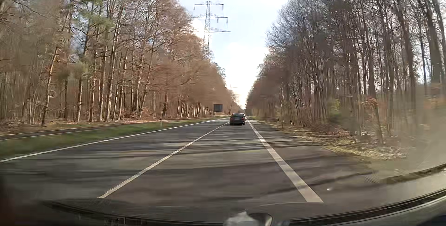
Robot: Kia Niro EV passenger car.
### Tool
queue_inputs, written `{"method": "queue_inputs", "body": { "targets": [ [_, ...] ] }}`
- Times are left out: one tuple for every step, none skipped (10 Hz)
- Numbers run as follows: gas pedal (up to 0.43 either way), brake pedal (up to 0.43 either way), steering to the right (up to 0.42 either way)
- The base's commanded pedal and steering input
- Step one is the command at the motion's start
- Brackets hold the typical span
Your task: Follow the waypoints while adhering to traffic rules and regulations
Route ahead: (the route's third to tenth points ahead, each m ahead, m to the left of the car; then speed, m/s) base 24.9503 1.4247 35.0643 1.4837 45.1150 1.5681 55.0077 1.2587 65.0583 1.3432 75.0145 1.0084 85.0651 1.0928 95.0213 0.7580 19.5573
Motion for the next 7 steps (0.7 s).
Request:
{"method": "queue_inputs", "body": {
  "targets": [
    [0.28,0.0,0.003],
    [0.28,0.0,0.003],
    [0.28,0.0,0.003],
    [0.28,0.0,0.003],
    [0.28,0.0,0.003],
    [0.28,0.0,0.003],
    [0.28,0.0,0.003]
  ]
}}
